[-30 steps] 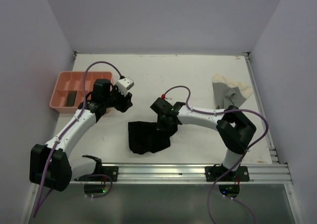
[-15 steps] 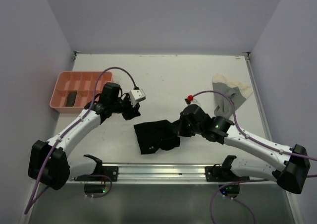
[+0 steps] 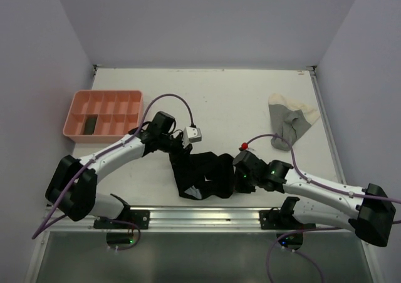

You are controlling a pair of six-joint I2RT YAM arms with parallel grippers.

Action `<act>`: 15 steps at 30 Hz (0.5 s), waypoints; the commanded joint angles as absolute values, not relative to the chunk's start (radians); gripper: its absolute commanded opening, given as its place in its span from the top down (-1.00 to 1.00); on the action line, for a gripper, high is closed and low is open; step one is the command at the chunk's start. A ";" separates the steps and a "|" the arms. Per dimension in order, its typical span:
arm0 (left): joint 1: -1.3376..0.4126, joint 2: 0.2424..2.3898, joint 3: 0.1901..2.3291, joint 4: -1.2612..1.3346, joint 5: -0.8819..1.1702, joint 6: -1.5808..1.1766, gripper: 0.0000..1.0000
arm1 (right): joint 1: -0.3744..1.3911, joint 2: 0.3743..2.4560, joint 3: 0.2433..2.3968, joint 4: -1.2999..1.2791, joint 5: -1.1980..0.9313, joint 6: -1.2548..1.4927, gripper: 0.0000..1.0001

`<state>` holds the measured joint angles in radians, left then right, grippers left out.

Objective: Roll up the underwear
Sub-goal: Flatten the underwear

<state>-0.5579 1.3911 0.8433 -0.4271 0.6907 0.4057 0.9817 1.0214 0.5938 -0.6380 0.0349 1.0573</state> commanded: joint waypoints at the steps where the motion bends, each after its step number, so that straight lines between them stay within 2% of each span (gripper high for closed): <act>1: -0.600 1.379 0.873 -0.379 0.749 0.333 0.44 | 0.986 1.006 0.572 -0.669 0.041 1.092 1.00; 7: -0.680 1.471 0.890 -0.388 0.626 0.278 0.37 | 0.988 1.005 0.566 -0.663 0.043 1.092 1.00; 15: -0.741 1.545 0.914 -0.430 0.589 0.275 0.41 | 0.988 0.992 0.563 -0.666 0.048 1.092 1.00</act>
<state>-0.7021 1.5314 0.8764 -0.4282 0.6209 0.2970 0.9817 1.0115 0.5644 -0.6437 0.0345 1.0744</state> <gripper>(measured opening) 0.303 0.015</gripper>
